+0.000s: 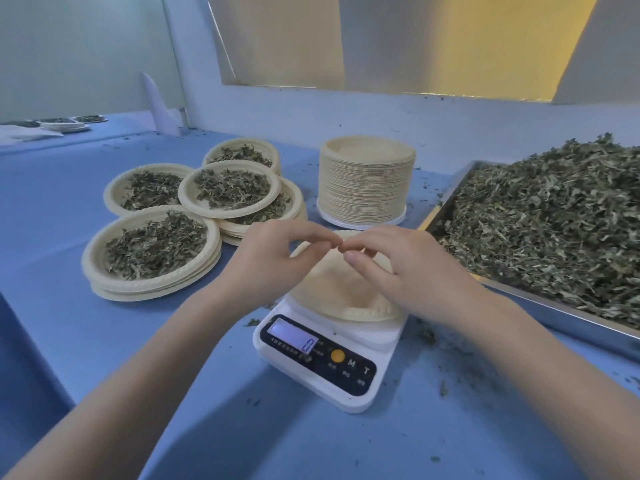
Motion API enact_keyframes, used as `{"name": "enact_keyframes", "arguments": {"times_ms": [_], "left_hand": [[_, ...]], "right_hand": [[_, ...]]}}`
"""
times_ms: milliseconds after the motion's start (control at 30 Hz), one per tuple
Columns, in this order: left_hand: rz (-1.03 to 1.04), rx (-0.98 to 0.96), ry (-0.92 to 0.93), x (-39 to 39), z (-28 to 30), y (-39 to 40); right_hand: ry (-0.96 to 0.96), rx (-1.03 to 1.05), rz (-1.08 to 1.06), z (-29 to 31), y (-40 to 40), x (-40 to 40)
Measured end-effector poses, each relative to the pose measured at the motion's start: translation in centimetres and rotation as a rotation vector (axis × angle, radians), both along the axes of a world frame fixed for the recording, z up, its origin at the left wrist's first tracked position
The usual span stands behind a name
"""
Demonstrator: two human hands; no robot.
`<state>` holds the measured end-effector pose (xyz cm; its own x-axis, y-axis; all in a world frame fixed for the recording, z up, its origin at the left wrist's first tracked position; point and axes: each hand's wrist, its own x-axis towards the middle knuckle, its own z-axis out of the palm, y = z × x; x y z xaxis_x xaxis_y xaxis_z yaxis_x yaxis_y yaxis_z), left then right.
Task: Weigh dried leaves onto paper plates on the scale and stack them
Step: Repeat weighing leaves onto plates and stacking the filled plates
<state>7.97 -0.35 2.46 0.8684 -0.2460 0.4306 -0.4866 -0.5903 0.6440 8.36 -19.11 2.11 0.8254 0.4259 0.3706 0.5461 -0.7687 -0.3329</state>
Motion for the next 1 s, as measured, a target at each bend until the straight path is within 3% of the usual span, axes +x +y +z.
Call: {"name": "enact_keyframes", "arguments": {"times_ms": [600,1000], "left_hand": [[-0.124,0.165,-0.080,1.9,0.8,-5.4],[0.002,-0.035,-0.010,1.7,0.6,-3.7]], "right_hand": [[0.041,-0.026,-0.136,1.0,-4.4,-0.9],[0.070,-0.282,-0.005,-2.2,-2.2,-2.9]]}}
